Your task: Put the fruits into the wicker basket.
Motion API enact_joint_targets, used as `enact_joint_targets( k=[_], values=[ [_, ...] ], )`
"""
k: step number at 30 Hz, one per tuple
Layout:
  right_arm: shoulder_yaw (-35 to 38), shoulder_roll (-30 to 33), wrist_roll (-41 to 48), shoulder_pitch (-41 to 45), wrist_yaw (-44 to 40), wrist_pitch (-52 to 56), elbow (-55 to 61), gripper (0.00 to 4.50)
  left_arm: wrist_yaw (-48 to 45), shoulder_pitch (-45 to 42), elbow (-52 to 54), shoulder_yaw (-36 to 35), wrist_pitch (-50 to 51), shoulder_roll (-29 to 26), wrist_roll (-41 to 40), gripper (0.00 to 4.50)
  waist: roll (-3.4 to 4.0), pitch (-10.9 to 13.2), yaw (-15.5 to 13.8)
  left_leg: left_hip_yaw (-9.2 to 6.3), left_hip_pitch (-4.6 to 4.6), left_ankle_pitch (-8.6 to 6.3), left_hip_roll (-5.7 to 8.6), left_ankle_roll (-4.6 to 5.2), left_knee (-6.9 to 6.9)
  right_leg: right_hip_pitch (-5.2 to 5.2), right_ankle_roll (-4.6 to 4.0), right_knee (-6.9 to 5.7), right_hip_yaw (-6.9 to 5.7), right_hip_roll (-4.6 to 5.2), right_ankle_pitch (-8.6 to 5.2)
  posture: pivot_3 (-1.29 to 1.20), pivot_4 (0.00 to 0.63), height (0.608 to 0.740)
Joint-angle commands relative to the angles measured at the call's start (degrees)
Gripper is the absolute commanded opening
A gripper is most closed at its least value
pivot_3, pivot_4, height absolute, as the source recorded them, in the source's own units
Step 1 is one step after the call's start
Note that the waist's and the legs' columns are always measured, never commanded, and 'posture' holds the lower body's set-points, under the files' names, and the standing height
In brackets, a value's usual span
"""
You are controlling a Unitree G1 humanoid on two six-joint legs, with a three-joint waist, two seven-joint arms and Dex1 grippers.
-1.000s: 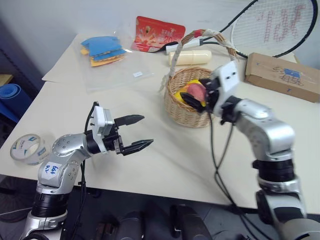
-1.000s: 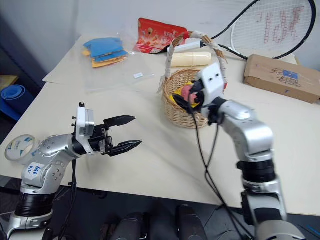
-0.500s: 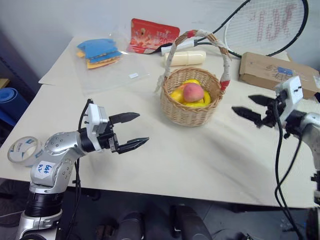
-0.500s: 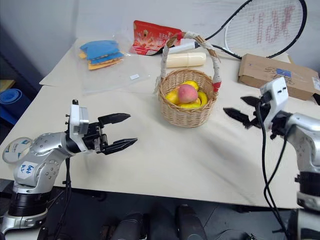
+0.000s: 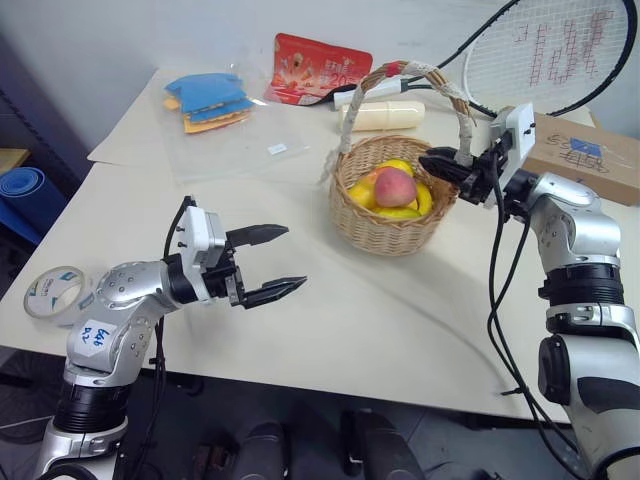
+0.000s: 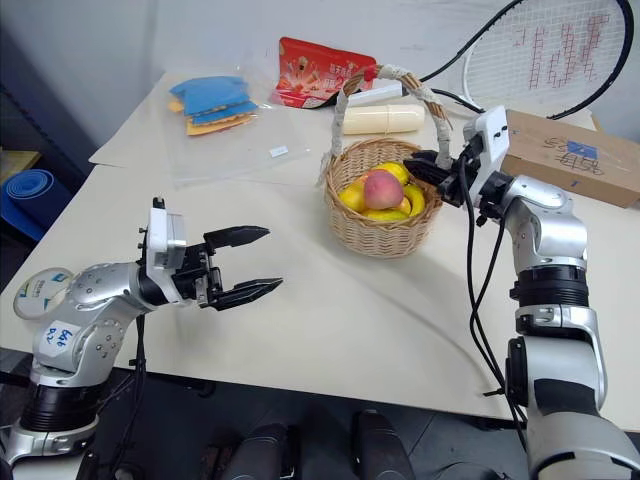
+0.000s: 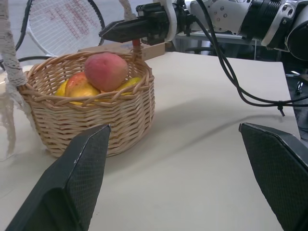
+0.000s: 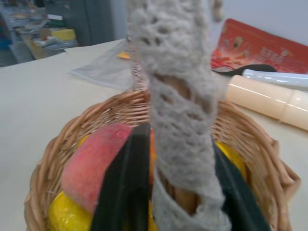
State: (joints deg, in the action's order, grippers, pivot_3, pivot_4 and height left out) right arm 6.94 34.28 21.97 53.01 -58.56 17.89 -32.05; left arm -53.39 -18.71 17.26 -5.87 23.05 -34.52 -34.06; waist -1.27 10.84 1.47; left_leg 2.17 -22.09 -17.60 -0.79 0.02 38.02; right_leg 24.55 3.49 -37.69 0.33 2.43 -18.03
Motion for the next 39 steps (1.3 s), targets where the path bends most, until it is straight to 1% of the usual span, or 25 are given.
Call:
enact_joint_targets(
  k=[1,4,8,10,11,12,14,16,18,20,22,26,29,30,33,35,36,37,39],
  values=[
    [1.8,2.8,0.8,-1.5,-1.7,0.4,3.3,0.01,-0.8,-0.8,0.4,-1.3,-0.8,-0.8,-0.8,4.5,0.0,0.0,0.0,-0.01,0.0,0.0,0.0,0.0,0.0,0.0,0.0,0.0,-0.02,0.0,0.0,0.0,0.15,0.74],
    [5.6,4.3,5.7,-4.8,-0.1,6.9,12.1,0.01,-2.0,-2.5,-1.3,-0.6,-1.4,-0.5,-0.5,4.5,0.0,0.0,-0.1,-0.04,-0.04,-0.01,0.0,0.01,-0.01,0.0,0.0,0.01,-0.04,0.0,0.0,0.0,0.15,0.74],
    [13.0,6.9,8.5,-13.8,6.5,10.6,26.3,0.01,-4.1,-5.4,-4.5,1.8,-2.8,1.0,0.4,4.5,0.01,0.0,-0.4,-0.08,-0.08,-0.01,0.0,0.01,-0.01,0.01,0.0,0.02,-0.09,0.0,0.0,0.0,0.15,0.74],
    [18.2,7.1,10.8,-17.7,10.1,11.6,31.7,0.01,-5.0,-6.6,-6.0,2.8,-3.3,1.7,0.7,4.5,0.01,0.0,-0.7,-0.07,-0.09,-0.01,0.01,0.02,-0.01,0.01,0.01,0.04,-0.08,0.0,0.0,0.0,0.15,0.74],
    [24.3,7.4,12.2,-22.6,12.3,12.9,36.9,0.01,-6.2,-7.8,-7.6,3.9,-3.9,2.5,1.0,4.5,0.01,0.0,-0.9,-0.06,-0.09,-0.01,0.01,0.01,0.0,0.01,0.01,0.03,-0.07,0.0,0.01,0.0,0.15,0.74],
    [28.4,7.7,13.4,-26.1,13.9,13.9,40.7,0.01,-7.0,-8.7,-8.8,4.7,-4.3,3.0,1.3,4.5,0.01,0.0,-1.4,-0.03,-0.09,-0.01,0.02,0.02,-0.01,0.02,0.02,0.03,-0.04,0.0,0.01,0.0,0.15,0.74],
    [34.8,7.7,15.0,-32.1,17.1,15.2,45.8,0.01,-8.3,-10.1,-10.8,5.9,-5.1,3.9,1.8,4.5,0.02,0.0,-1.6,-0.09,-0.09,-0.01,0.01,0.01,-0.02,0.0,0.02,0.03,-0.1,-0.02,0.01,0.0,0.15,0.74],
    [39.1,7.4,14.9,-37.1,19.1,14.6,47.7,0.01,-9.3,-11.3,-12.3,6.8,-5.8,4.7,2.4,4.5,0.02,0.0,-1.7,-0.05,-0.08,-0.01,0.03,0.01,0.0,-0.01,0.03,0.04,-0.06,-0.02,0.01,0.0,0.15,0.74],
    [42.4,6.6,13.2,-41.3,20.4,11.8,47.1,0.01,-10.3,-13.0,-14.2,7.7,-6.7,5.7,3.0,4.5,0.02,0.0,-1.6,-0.01,-0.04,-0.01,0.06,0.08,0.04,-0.07,0.08,0.09,0.01,-0.01,0.04,0.0,0.15,0.74],
    [43.5,6.2,12.1,-43.3,21.3,8.7,44.7,0.01,-10.9,-14.2,-15.5,8.2,-7.2,6.7,3.5,4.5,0.05,0.0,-1.1,0.06,0.0,0.0,0.08,0.11,0.05,-0.09,0.1,0.21,0.07,-0.02,0.05,0.0,0.15,0.74],
    [42.6,5.8,9.7,-43.5,22.1,4.1,40.6,0.01,-11.2,-14.9,-16.3,8.5,-7.6,7.4,3.9,4.5,0.06,0.0,-0.4,0.18,0.12,0.01,0.1,0.12,0.04,-0.1,0.1,0.11,0.18,-0.05,0.05,0.0,0.15,0.74],
    [38.5,4.5,5.7,-41.4,21.8,-5.5,28.3,0.01,-12.5,-14.7,-15.6,9.2,-7.2,7.8,3.7,4.5,0.09,0.0,0.5,0.21,0.23,0.04,0.08,0.09,0.01,-0.1,0.1,0.0,0.22,-0.12,0.05,0.0,0.15,0.74],
    [36.8,5.1,6.3,-40.4,20.3,-6.4,22.6,0.01,-14.9,-13.8,-14.2,9.5,-6.4,6.5,3.0,4.5,0.13,-0.1,0.5,0.29,0.3,0.06,0.07,0.06,-0.02,-0.1,0.1,-0.05,0.28,-0.15,0.05,0.0,0.15,0.74],
    [35.9,6.0,7.3,-41.0,18.8,-3.9,22.1,0.22,-15.6,-13.6,-13.8,9.5,-6.0,6.1,2.8,4.5,0.13,-0.1,0.5,0.39,0.4,0.06,0.07,0.06,-0.06,-0.13,0.1,-0.07,0.38,-0.16,0.05,0.0,0.15,0.74],
    [35.4,7.9,6.0,-42.2,18.3,-5.5,20.6,0.99,-16.9,-13.4,-13.2,9.5,-5.2,5.3,2.6,4.5,0.13,-0.1,0.4,0.48,0.65,0.05,0.03,0.07,-0.1,-0.33,0.09,-0.03,0.48,-0.18,0.05,0.0,0.15,0.74],
    [37.0,9.2,6.1,-44.0,18.3,-5.9,21.8,1.71,-17.7,-13.0,-12.9,9.4,-4.8,4.8,2.6,4.5,0.13,-0.1,0.1,0.47,0.76,0.05,0.03,0.08,-0.12,-0.46,0.09,0.02,0.47,-0.17,0.05,0.0,0.15,0.74],
    [38.0,9.8,6.6,-46.0,17.7,-5.6,23.6,1.99,-18.2,-12.6,-12.9,9.2,-4.8,4.5,2.6,4.5,0.14,-0.1,0.1,0.47,0.78,0.04,0.03,0.08,-0.12,-0.48,0.09,0.04,0.48,-0.17,0.05,0.0,0.15,0.74],
    [38.7,10.3,6.8,-47.8,17.1,-5.8,25.1,2.41,-18.6,-12.3,-13.0,9.1,-4.9,4.2,2.7,4.5,0.15,-0.1,0.1,0.47,0.77,0.03,0.04,0.09,-0.14,-0.48,0.09,0.06,0.48,-0.16,0.05,0.0,0.15,0.74],
    [40.8,12.0,6.5,-53.4,14.1,-6.4,27.8,3.08,-19.3,-11.7,-13.3,8.7,-5.0,3.4,2.8,4.5,0.16,-0.1,-0.2,0.46,0.77,0.03,0.04,0.1,-0.2,-0.52,0.1,0.16,0.47,-0.16,0.05,0.0,0.15,0.74]
  ],
)
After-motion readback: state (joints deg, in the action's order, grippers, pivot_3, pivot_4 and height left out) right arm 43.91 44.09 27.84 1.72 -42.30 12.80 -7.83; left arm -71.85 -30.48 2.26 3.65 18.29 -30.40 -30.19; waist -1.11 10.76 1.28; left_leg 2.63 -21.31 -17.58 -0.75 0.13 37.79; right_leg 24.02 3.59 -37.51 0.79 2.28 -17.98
